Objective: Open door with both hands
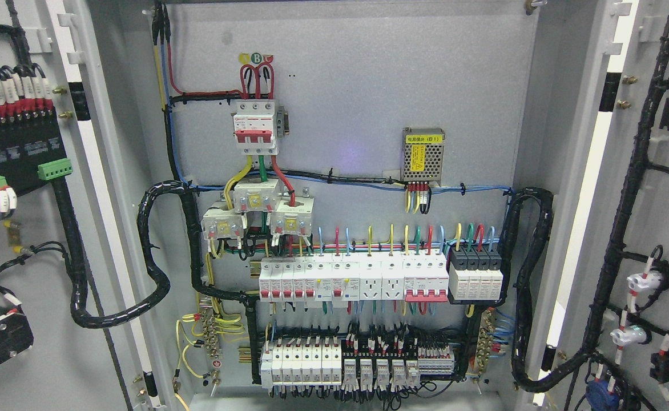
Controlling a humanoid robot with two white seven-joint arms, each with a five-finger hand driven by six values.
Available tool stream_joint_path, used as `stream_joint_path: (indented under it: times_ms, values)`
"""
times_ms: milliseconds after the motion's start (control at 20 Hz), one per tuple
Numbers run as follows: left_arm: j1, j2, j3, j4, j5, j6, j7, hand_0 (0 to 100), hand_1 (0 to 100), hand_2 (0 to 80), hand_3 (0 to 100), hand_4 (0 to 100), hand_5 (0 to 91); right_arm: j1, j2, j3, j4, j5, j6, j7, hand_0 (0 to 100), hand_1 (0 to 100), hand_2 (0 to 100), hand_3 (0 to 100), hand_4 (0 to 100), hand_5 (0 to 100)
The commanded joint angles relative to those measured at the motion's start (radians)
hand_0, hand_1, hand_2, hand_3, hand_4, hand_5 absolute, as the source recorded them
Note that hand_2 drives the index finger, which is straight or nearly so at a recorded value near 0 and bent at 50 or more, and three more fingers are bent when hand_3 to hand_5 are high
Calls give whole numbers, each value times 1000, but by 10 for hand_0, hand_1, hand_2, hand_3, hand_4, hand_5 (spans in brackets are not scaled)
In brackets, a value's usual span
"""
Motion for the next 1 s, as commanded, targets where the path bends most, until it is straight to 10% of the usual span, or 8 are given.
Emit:
stream_joint_path:
  times_ms: [0,952]
  values:
    - [-41,46,52,129,7,29,0,0,0,0,0,31,0,-9,0,-2,22,-1,-233,2,107,0,0,0,0,0]
    - [-243,111,50,283,-12,225,-3,0,0,0,0,30,0,-2,17,-9,24,-2,-315,-3,107,0,0,0,0,0]
